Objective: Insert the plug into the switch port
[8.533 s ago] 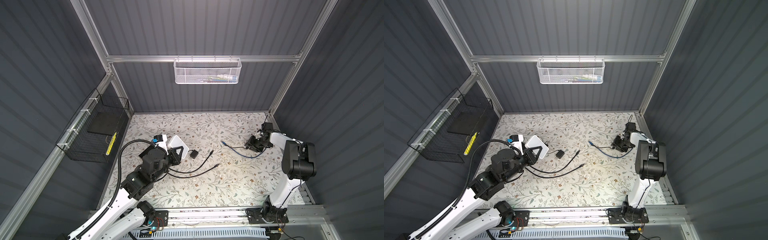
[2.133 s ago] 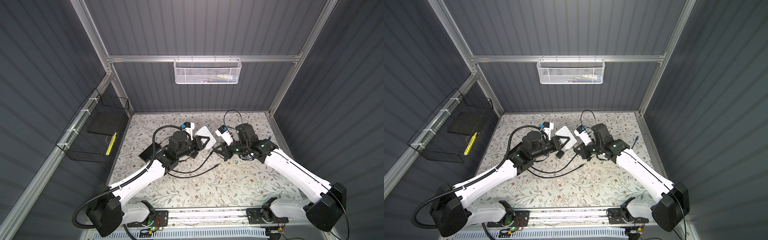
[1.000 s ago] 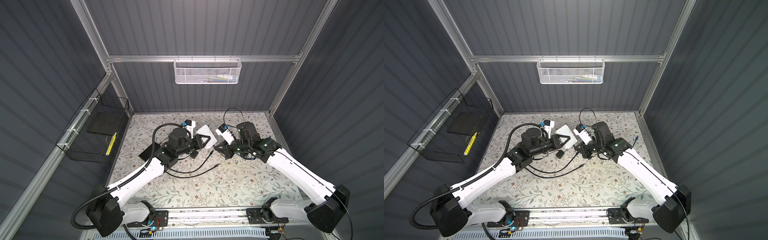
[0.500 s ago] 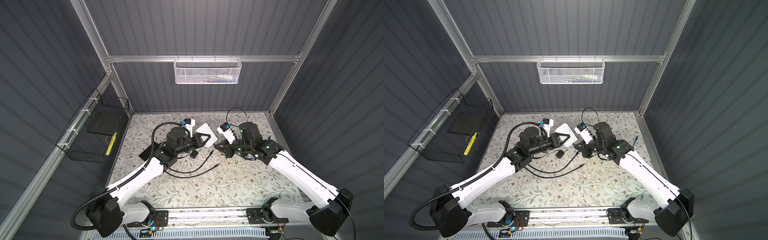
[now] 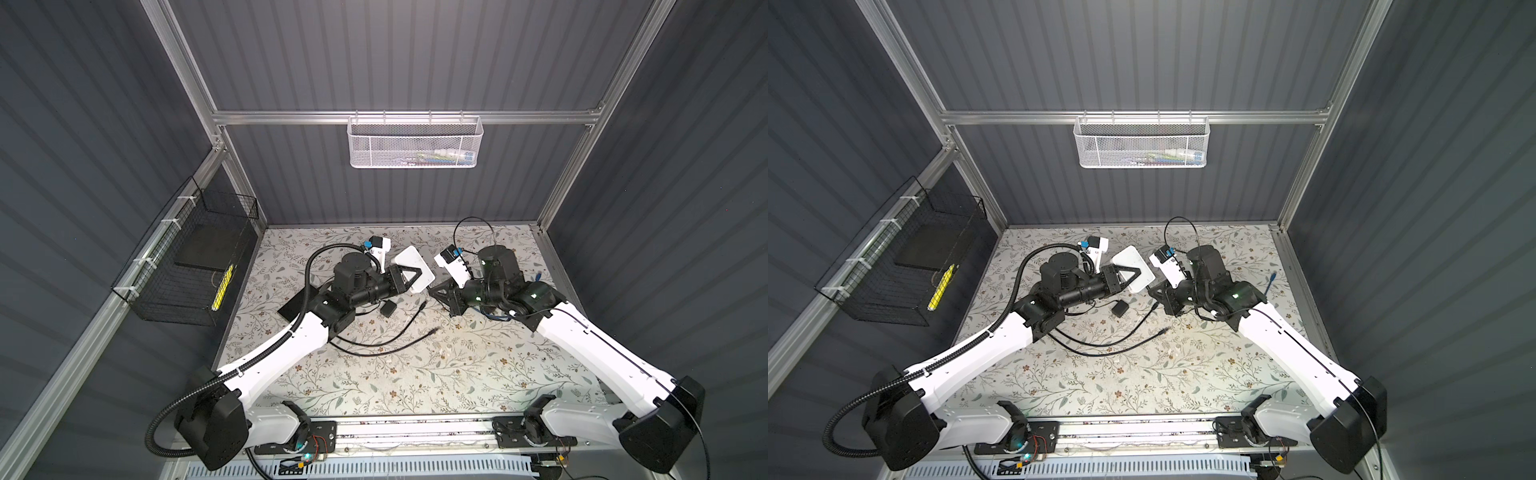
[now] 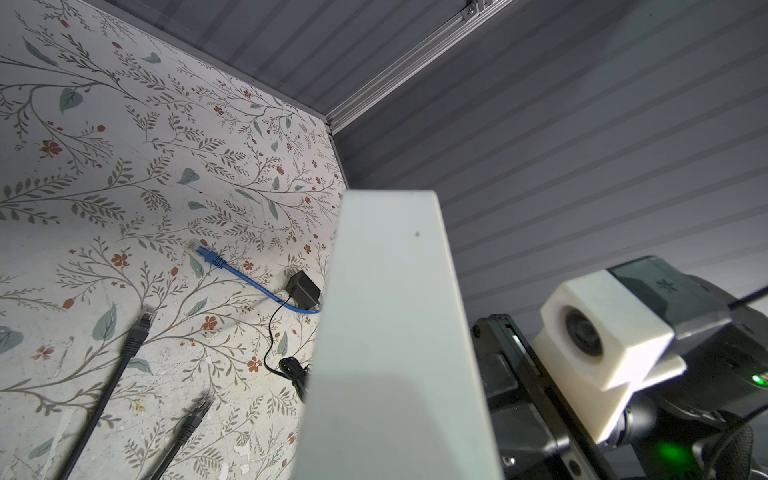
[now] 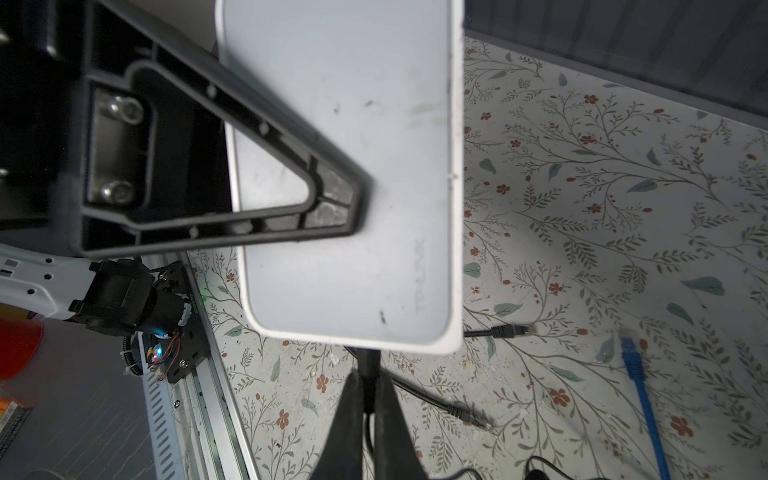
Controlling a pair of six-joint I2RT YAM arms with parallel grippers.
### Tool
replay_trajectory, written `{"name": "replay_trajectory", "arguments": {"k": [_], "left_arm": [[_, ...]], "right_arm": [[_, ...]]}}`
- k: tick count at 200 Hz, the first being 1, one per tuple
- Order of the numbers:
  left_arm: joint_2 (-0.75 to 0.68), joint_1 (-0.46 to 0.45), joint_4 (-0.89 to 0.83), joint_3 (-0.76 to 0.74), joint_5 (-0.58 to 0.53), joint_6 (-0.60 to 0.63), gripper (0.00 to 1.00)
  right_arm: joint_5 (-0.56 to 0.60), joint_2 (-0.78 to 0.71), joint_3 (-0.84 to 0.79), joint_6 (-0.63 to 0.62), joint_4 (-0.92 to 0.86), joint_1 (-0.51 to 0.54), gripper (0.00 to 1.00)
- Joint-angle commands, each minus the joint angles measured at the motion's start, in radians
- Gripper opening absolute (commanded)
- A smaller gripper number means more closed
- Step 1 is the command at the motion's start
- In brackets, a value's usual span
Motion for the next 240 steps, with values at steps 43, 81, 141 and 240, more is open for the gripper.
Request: {"name": "replay_trajectory", "arguments": {"k": [43,81,141,240], "left_arm": [[0.000,-0.073,-0.166,-0.060,0.227,0.016,0.00],[-0.015,-0.074,-0.179,-0.075,0.240,0.027,0.00],[-0.055,-0.041,-0.267,-0.054,0.069,0.045,0.00],[-0.122,0.089,-0.253,-0.040,-0.264,-0.017,0.00]], "right_arm": [[0.025,-0.005,0.084,-0.052,0.339,-0.012,0.00],[0.021,0.017,0.102,-0.065,0.354,-0.012,0.00],[-0.012,0.015,0.103,-0.062,0.304,-0.013,0.00],[0.037,-0.136,-0.200,-0.025,0.195,-0.014,0.42]]}}
